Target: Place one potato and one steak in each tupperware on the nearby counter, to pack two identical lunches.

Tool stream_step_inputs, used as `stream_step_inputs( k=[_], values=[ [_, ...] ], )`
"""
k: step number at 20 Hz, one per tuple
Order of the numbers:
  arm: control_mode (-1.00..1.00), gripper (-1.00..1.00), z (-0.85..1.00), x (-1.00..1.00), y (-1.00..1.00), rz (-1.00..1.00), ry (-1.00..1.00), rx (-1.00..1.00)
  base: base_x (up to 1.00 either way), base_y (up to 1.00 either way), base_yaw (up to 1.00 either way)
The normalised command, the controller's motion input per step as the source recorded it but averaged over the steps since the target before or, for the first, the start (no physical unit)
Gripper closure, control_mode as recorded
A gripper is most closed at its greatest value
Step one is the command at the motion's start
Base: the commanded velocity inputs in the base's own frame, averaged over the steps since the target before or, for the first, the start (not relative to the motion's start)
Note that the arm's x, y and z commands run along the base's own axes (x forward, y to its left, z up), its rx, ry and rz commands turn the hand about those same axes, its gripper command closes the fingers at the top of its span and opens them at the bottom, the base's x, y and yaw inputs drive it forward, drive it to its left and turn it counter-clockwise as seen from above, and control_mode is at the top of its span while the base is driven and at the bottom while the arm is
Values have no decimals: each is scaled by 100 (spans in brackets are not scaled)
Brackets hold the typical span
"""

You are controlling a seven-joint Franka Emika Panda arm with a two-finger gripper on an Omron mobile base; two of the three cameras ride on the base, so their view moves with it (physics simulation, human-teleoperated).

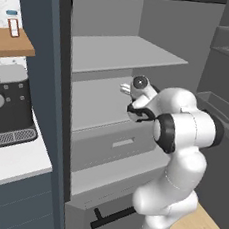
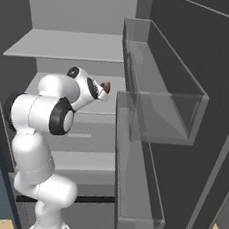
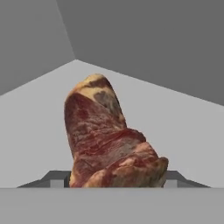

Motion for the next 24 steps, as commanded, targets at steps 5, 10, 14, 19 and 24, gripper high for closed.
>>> stream_step_inputs(
  k=[5, 10, 14, 19, 24],
  values=[
    [-100, 100, 26, -58, 14, 0, -4, 0, 0, 0, 0],
    [-100, 100, 65, -97, 18, 1, 0, -1, 0, 0, 0],
    [-100, 100, 78, -100, 10, 0, 2, 0, 0, 0, 0],
    [-100, 100, 99, -100, 6, 2, 11, 0, 0, 0, 0],
    [-100, 100, 75, -100, 6, 7, 32, 0, 0, 0, 0]
  ],
)
